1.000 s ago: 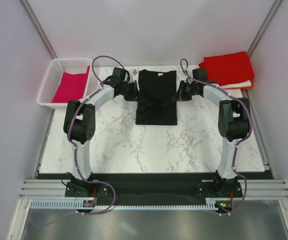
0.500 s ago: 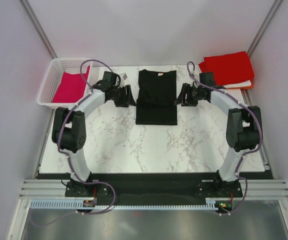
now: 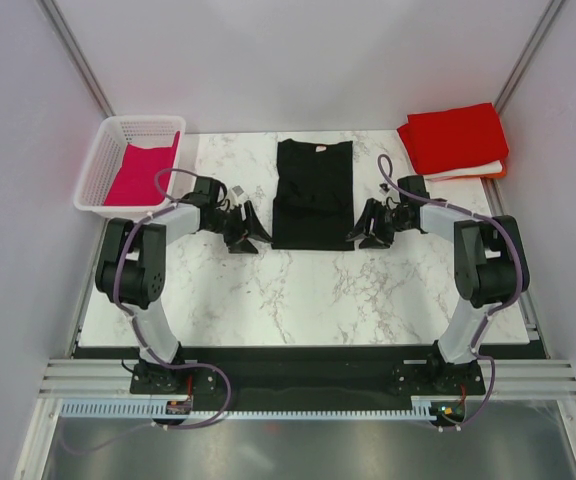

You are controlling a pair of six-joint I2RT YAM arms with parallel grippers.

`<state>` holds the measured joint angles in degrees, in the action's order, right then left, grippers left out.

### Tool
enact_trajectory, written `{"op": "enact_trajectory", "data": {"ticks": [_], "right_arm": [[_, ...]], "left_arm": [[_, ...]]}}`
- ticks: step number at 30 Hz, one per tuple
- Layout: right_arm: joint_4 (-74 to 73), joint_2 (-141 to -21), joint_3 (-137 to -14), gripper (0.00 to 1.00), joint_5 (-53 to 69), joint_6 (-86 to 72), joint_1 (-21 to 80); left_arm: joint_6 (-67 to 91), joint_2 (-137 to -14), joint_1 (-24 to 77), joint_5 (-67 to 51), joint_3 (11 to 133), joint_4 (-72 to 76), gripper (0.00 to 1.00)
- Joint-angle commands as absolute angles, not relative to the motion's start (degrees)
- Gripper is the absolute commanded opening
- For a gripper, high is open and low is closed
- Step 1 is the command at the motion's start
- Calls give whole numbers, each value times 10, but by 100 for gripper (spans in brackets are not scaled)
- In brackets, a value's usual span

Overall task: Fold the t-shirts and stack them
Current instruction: Fold the tshirt

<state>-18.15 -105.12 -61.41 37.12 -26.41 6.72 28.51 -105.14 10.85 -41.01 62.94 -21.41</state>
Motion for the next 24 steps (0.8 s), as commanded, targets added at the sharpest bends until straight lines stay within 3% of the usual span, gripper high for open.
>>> {"op": "enact_trajectory", "data": {"ticks": [1, 24], "right_arm": [[-142, -1057, -610, 60, 388, -286, 64], [-125, -1095, -583, 57, 383, -307, 64]], "left_arm": [[320, -1069, 108, -448, 646, -172, 69], [321, -1153, 132, -424, 697, -174, 56]]}}
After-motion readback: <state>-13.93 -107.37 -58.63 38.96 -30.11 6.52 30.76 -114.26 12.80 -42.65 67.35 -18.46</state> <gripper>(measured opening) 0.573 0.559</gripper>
